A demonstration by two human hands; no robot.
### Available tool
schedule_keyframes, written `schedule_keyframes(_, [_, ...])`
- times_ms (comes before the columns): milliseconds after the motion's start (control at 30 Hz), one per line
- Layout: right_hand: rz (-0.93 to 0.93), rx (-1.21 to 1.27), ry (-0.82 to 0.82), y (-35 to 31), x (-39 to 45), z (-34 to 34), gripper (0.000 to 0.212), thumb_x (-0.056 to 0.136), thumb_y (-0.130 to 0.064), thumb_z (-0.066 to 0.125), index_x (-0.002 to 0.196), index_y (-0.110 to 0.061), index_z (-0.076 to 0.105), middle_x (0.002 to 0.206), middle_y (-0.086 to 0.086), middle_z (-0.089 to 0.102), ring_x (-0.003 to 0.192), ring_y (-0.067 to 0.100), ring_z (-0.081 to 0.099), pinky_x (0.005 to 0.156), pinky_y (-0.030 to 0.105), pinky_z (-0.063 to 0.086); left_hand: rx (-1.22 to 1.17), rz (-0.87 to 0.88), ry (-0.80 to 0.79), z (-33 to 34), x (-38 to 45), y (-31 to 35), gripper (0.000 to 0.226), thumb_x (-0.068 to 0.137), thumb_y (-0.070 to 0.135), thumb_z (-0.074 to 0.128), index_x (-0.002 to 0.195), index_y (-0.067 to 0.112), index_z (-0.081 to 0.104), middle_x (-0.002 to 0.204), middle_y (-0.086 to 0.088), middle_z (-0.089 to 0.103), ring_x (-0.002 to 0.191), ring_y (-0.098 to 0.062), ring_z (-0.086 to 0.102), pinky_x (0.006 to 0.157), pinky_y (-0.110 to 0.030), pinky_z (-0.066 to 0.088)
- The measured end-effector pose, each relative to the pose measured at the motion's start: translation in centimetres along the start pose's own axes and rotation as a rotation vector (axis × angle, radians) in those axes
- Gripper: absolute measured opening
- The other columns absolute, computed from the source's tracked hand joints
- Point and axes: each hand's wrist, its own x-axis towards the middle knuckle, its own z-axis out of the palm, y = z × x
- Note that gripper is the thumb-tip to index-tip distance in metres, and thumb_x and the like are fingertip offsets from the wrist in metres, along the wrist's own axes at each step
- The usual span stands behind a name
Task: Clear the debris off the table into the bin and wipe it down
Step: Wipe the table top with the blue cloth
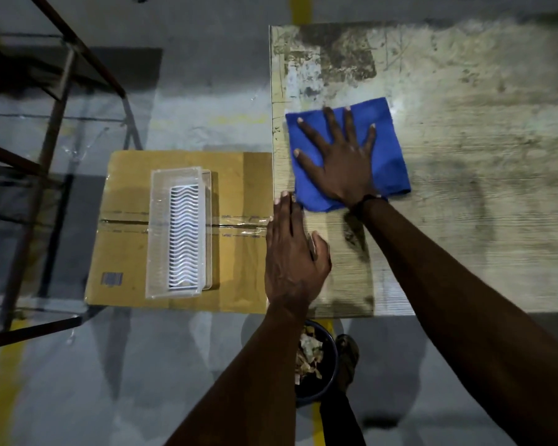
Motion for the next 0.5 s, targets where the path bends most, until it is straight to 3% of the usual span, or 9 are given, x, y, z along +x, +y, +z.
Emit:
schedule_keyframes(133, [0.081,-0.013,0.009,4.5,-6.5,-1.1,0.065,0.101,-0.076,0.034,0.162,-0.054,0.025,0.177,-0.007,0.015,0.164,0.030,0.007,0.123,0.074,0.004,0.015,0.006,-0.001,-0.2,0.1,0.1,0.072,0.100,0.028,0.049,0.165,0.007,0.027,0.175,-0.007,0.022,0.164,-0.021,0.013,0.130,-0.045,0.022])
schedule_keyframes(300, [0.302,-0.003,0.039,7.8,-2.8,-2.2,0.068,0.100,-0.078,0.029,0.163,-0.052,0.025,0.178,0.000,0.014,0.163,0.038,0.008,0.120,0.079,0.004,0.007,0.025,0.024,-0.2,-0.1,0.1,0.071,0.101,0.026,0.050,0.165,0.006,0.028,0.174,-0.008,0.024,0.163,-0.022,0.014,0.131,-0.042,0.022])
schedule_keyframes(400, [0.212,-0.032,0.034,4.7,-2.1,-1.2,0.069,0.101,-0.079,0.025,0.163,-0.051,0.025,0.178,0.000,0.014,0.163,0.038,0.008,0.120,0.078,0.006,0.028,0.026,0.034,0.0,-0.1,0.1,0.071,0.100,0.027,0.049,0.165,0.006,0.028,0.174,-0.009,0.026,0.163,-0.022,0.016,0.131,-0.042,0.022])
schedule_keyframes(500, [0.054,-0.052,0.029,2.5,-7.1,-0.8,0.066,0.102,-0.077,0.028,0.163,-0.052,0.025,0.177,-0.003,0.016,0.164,0.033,0.007,0.123,0.074,0.006,0.031,0.028,0.023,-0.1,-0.2,0.1,0.072,0.100,0.027,0.049,0.165,0.006,0.027,0.174,-0.008,0.024,0.163,-0.022,0.015,0.131,-0.045,0.023])
